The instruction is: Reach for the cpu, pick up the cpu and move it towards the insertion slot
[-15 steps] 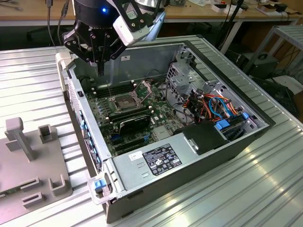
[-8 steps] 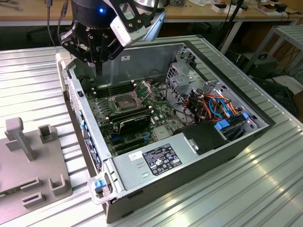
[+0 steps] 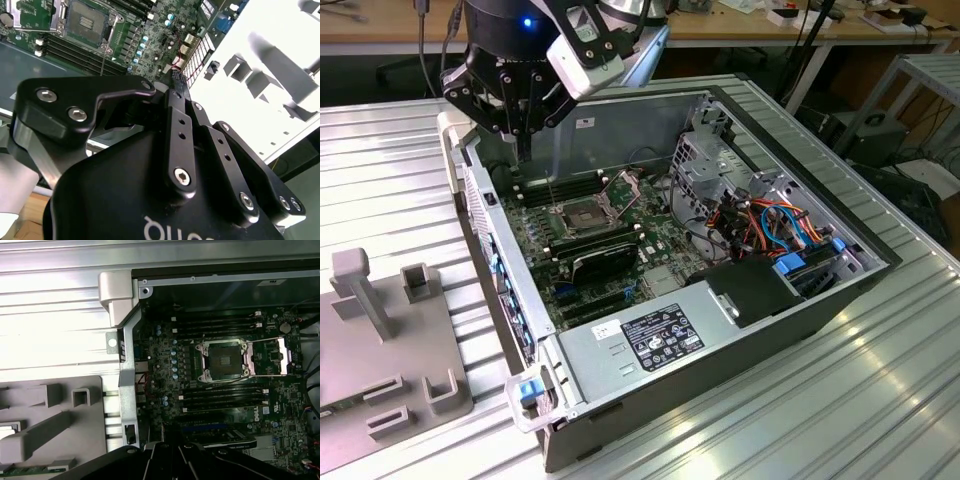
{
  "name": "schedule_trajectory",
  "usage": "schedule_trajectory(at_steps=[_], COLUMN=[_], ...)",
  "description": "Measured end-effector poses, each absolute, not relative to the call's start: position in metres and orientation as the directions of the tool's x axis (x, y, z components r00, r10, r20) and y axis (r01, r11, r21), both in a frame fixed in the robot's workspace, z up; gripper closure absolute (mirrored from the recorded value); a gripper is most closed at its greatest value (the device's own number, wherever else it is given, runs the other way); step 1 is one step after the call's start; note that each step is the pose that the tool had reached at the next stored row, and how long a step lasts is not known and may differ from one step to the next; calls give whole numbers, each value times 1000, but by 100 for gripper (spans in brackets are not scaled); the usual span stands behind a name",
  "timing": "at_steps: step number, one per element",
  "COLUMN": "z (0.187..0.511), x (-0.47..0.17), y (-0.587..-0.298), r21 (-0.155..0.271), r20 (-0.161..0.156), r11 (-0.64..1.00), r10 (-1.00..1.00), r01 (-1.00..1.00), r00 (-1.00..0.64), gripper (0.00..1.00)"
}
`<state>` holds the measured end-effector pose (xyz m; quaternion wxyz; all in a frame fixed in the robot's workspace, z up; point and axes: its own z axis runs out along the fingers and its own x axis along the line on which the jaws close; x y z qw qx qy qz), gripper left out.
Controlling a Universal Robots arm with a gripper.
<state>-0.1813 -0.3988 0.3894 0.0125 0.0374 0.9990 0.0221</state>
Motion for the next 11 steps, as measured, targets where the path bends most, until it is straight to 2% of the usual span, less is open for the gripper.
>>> schedule_trajectory(at_steps=[11], z=[389], x=[-187], y=[-399], r21=[45], r20=[-23], r11=[996], r10=[75], r01=[74], r00=[-997], gripper=[89])
